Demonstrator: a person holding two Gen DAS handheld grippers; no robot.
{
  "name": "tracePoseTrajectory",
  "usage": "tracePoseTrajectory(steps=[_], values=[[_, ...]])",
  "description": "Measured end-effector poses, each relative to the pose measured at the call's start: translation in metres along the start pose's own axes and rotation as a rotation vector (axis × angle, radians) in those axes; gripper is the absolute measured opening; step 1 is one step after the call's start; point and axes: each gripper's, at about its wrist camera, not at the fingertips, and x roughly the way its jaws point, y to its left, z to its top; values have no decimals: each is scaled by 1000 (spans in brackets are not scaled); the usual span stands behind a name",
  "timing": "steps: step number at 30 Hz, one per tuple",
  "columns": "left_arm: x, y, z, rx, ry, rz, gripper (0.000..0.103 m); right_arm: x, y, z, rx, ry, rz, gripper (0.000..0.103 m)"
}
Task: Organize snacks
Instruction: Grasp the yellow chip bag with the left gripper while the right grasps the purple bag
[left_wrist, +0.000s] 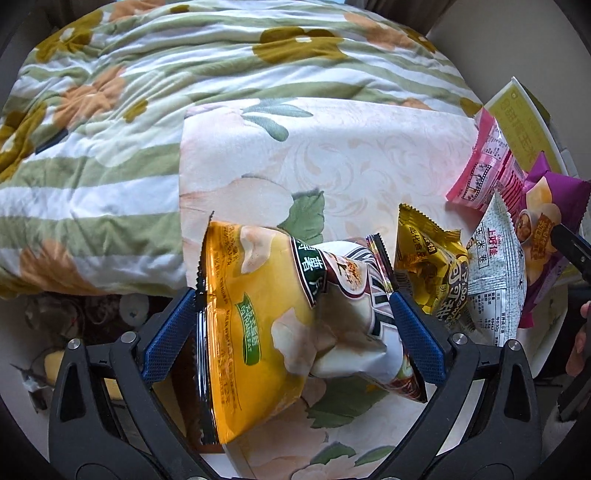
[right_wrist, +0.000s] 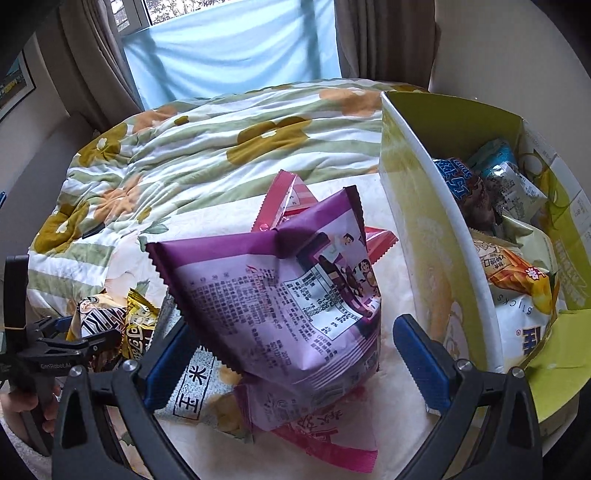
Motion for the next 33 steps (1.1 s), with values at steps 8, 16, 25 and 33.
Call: tracePoseTrajectory(steps=[8, 16, 25, 33], values=[[7, 0, -4, -12, 48, -69, 80, 11, 6, -3, -22, 14, -27, 103], [-7, -5, -7, 24, 6, -70, 74, 19, 10, -6, -67, 13, -78, 95], [-18, 4, -15, -8, -24, -63, 73, 23, 6, -11, -91, 10, -69, 84], [-28, 0, -15, -13, -46, -46, 73, 19, -2, -14, -73, -2, -56, 61]])
